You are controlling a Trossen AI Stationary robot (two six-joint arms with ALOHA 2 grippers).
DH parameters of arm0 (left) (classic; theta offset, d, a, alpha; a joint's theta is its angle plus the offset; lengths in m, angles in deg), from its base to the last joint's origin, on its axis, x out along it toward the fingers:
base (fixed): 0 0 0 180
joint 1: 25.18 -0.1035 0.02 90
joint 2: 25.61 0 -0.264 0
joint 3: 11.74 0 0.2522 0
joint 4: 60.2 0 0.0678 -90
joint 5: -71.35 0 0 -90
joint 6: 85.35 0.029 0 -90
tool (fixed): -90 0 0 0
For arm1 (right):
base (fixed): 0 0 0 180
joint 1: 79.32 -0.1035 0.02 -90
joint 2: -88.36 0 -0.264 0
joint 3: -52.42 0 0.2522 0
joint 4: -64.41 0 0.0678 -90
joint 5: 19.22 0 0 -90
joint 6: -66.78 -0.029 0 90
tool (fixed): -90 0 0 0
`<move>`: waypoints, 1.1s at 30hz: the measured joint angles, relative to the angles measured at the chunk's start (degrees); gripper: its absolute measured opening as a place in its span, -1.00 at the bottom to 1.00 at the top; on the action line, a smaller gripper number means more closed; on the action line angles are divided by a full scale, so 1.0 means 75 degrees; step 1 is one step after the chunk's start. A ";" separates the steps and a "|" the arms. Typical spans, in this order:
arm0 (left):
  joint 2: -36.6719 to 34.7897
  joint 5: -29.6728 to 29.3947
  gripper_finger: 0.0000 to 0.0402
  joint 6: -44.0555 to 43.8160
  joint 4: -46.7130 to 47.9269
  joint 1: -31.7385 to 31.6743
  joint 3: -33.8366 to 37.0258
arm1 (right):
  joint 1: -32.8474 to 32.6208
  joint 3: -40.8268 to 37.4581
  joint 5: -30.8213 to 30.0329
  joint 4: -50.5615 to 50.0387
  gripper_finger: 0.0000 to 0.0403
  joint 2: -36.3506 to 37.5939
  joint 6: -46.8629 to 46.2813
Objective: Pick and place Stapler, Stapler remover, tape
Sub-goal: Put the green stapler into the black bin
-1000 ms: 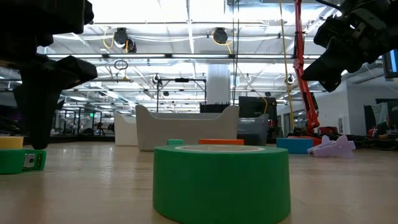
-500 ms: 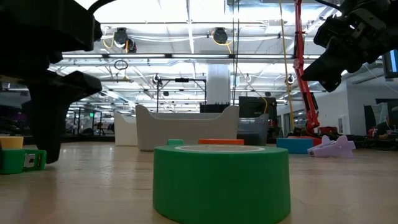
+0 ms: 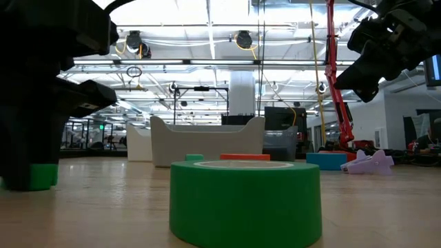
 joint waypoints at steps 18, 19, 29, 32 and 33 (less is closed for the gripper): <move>-0.0970 -0.2091 -0.70 0.0489 0.0277 -0.1599 -0.1274 | -0.0003 0.0000 0.0029 0.0020 -0.64 0.0001 0.0000; -0.1063 -0.2342 -0.69 0.0654 0.0228 -0.1734 -0.1394 | -0.0003 0.0003 0.0031 0.0022 -0.64 0.0001 0.0000; -0.1256 -0.3224 -0.68 0.4508 -0.0588 -0.3721 -0.2199 | 0.0003 0.0006 0.0010 0.0204 -0.64 -0.0002 0.0004; -0.1080 -0.2890 -0.68 0.5582 -0.1137 -0.4525 -0.2195 | 0.0003 0.0006 -0.0015 0.0340 -0.64 -0.0005 0.0000; -0.1016 -0.2637 -0.68 0.5808 -0.1277 -0.4805 -0.2204 | 0.0003 0.0006 -0.0017 0.0408 -0.64 -0.0005 0.0000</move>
